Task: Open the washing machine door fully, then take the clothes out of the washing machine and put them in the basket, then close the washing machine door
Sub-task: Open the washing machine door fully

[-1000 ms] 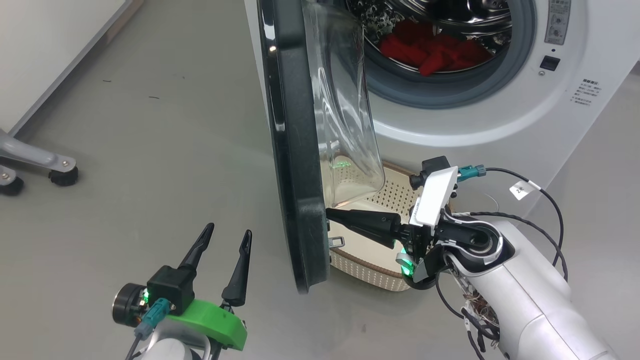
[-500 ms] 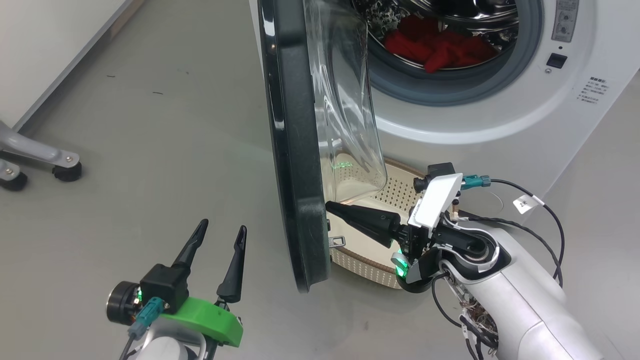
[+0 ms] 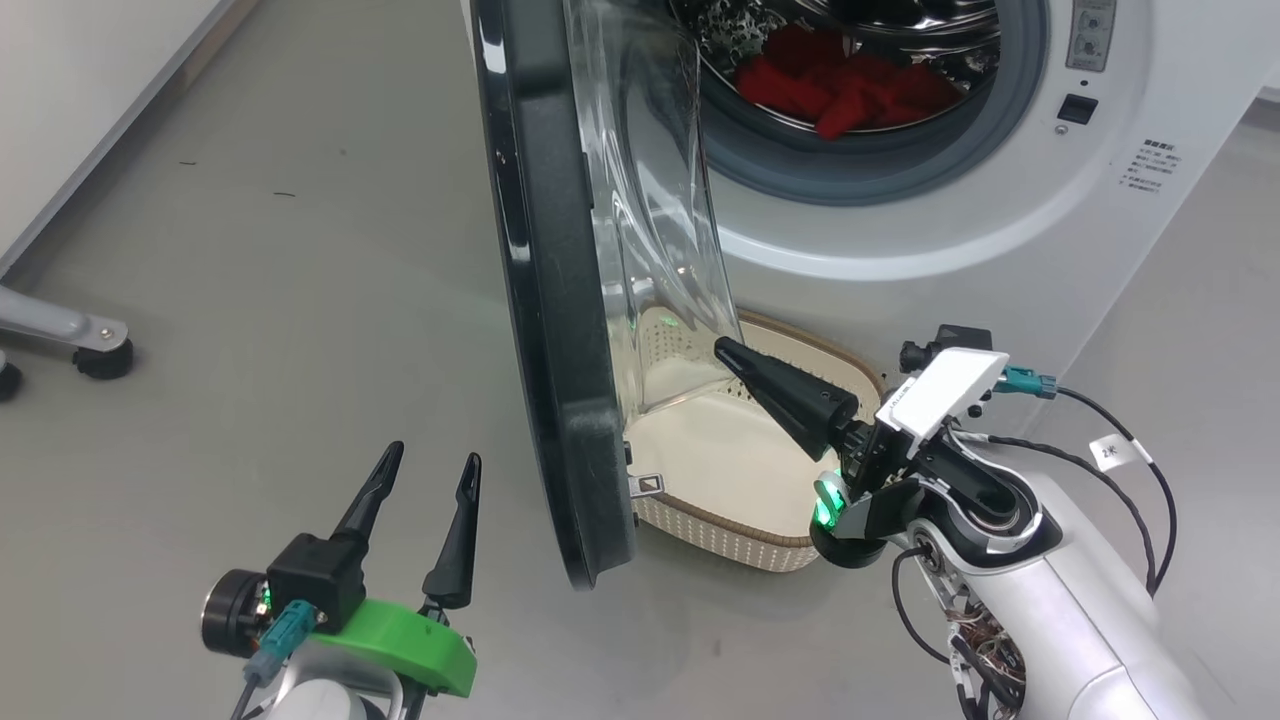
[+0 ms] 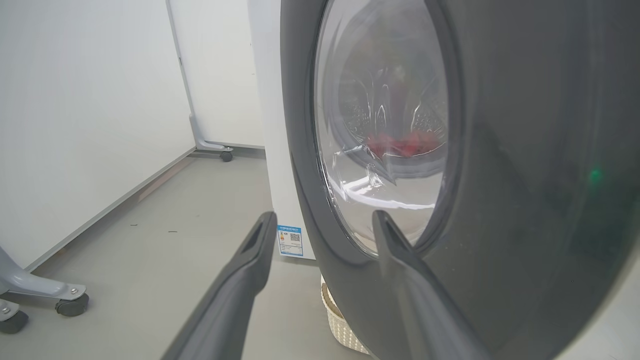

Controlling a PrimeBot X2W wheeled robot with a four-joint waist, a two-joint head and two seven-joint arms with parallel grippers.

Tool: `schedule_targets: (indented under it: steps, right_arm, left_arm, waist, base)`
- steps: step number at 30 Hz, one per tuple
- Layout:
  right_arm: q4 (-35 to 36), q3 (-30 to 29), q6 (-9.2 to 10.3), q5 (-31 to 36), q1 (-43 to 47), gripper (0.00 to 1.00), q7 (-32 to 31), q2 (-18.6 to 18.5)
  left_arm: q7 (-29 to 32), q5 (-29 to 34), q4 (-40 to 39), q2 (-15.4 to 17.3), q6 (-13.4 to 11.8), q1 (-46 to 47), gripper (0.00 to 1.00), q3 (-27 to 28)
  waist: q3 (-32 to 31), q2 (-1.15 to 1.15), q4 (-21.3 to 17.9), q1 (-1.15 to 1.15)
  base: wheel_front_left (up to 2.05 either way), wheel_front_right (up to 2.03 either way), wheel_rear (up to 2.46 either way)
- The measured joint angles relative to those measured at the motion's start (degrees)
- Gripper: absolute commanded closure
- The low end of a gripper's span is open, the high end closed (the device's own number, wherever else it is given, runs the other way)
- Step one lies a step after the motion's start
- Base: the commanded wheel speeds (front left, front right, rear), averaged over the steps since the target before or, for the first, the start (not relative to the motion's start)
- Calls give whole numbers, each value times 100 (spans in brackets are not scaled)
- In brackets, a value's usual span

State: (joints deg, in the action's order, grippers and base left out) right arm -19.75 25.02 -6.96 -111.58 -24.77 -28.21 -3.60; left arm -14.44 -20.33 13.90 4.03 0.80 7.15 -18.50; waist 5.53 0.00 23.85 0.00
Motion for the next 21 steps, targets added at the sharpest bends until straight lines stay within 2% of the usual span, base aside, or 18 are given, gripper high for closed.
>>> schedule_targets:
  steps: [1, 2, 3, 4, 11, 15, 21]
  right_arm:
    - [46, -40, -1, 2, 44, 68, 93, 0]
    - [81, -78, 0, 16, 86, 54, 175, 0]
    - [105, -126, 0, 49, 126, 17, 271, 3]
    - [140, -182, 0, 114, 174, 0, 382, 5]
    - [353, -359, 0, 1199, 403, 0, 1163, -102]
    - [506, -358, -1, 2001, 499, 0, 1744, -396]
    - [577, -185, -1, 3662, 634, 0, 2749, -1005]
  left_arm:
    - [0, 0, -13, 0, -4, -9, 0, 10]
    - [0, 0, -19, 0, -8, -13, 0, 12]
    - [0, -1, -20, 0, -8, -15, 0, 14]
    - [0, -1, -25, 0, -8, -16, 0, 14]
    - [0, -29, -20, -4, -8, -19, 0, -5]
    - [0, -29, -21, -5, -8, -20, 0, -5]
    - [0, -30, -11, -5, -8, -22, 0, -2]
  waist:
    - [3, 0, -20, 0]
    - [7, 0, -41, 0]
    - [10, 0, -62, 0]
    - [12, 0, -83, 0]
    - [16, 0, -182, 0]
    - [6, 0, -208, 0]
    - [-15, 0, -238, 0]
  base:
    - [0, 0, 0]
    - [0, 0, 0]
    - [0, 0, 0]
    - [0, 0, 0]
    - [0, 0, 0]
    - [0, 0, 0]
    - [0, 0, 0]
